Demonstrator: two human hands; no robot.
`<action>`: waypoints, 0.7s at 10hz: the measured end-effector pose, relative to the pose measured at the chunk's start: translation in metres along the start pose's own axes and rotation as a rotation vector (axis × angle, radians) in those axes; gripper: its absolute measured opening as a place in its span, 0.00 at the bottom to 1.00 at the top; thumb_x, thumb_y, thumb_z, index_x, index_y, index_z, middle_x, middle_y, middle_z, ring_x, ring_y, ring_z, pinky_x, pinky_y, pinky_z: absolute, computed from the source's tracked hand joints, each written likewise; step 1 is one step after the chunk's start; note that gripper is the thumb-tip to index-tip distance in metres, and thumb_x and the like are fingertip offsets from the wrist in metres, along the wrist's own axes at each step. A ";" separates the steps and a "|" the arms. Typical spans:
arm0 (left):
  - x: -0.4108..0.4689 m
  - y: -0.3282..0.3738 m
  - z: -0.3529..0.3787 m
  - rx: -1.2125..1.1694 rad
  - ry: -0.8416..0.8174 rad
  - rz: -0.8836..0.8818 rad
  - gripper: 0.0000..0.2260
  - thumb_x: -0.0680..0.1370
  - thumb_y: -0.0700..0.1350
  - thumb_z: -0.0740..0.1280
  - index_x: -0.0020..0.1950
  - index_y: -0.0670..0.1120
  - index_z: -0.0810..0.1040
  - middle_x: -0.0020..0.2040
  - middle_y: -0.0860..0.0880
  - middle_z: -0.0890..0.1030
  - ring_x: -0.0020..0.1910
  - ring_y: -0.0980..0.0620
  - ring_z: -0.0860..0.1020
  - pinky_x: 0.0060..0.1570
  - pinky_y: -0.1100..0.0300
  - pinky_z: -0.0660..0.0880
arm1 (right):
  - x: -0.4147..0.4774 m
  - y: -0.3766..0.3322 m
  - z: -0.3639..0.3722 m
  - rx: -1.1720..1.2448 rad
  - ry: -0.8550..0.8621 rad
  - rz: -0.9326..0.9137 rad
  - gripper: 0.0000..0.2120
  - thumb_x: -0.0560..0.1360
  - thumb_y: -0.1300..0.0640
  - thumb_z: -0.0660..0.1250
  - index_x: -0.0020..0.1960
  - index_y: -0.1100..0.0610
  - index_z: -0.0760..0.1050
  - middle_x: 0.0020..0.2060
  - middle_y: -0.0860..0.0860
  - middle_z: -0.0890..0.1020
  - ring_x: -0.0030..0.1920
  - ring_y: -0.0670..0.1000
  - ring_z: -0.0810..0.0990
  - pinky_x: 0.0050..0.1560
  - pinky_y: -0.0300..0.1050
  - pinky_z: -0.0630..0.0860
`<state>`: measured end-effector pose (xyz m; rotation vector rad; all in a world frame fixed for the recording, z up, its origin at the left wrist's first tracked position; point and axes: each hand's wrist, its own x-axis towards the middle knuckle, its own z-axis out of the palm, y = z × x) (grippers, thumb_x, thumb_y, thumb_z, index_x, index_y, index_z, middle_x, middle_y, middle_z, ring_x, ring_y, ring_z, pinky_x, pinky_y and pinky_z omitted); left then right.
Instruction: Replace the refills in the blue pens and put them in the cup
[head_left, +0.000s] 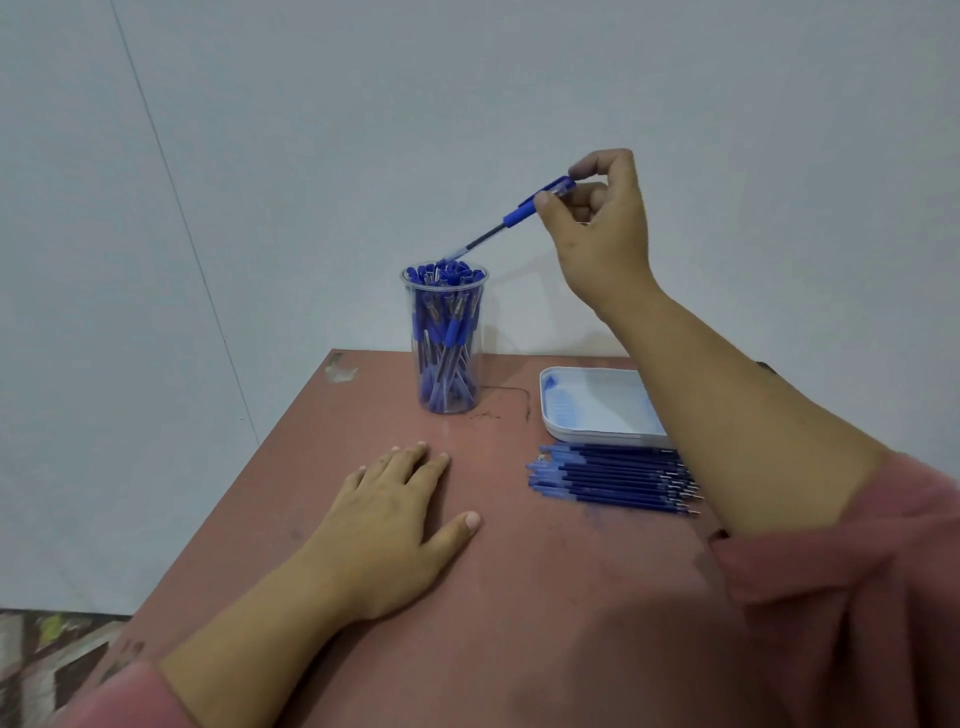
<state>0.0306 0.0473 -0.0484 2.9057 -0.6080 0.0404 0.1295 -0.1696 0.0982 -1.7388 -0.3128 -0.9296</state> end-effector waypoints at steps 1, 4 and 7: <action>0.000 0.000 0.001 0.012 0.000 0.005 0.45 0.65 0.75 0.35 0.80 0.56 0.48 0.80 0.54 0.49 0.78 0.53 0.47 0.76 0.55 0.46 | 0.008 0.005 0.016 0.000 -0.022 -0.012 0.09 0.75 0.60 0.68 0.52 0.53 0.71 0.36 0.47 0.78 0.30 0.37 0.72 0.38 0.31 0.69; 0.000 -0.002 0.001 0.020 0.004 0.026 0.48 0.64 0.76 0.30 0.80 0.56 0.46 0.80 0.54 0.48 0.78 0.53 0.46 0.76 0.54 0.46 | 0.013 0.012 0.055 -0.277 -0.385 -0.028 0.09 0.79 0.54 0.63 0.54 0.53 0.80 0.41 0.42 0.77 0.40 0.37 0.74 0.43 0.26 0.69; -0.001 0.003 -0.004 0.003 -0.019 -0.013 0.44 0.66 0.73 0.34 0.79 0.56 0.48 0.80 0.54 0.50 0.78 0.53 0.49 0.76 0.54 0.48 | -0.013 0.028 0.046 -0.485 -0.422 -0.054 0.17 0.81 0.45 0.54 0.67 0.44 0.72 0.62 0.49 0.71 0.65 0.53 0.62 0.63 0.48 0.57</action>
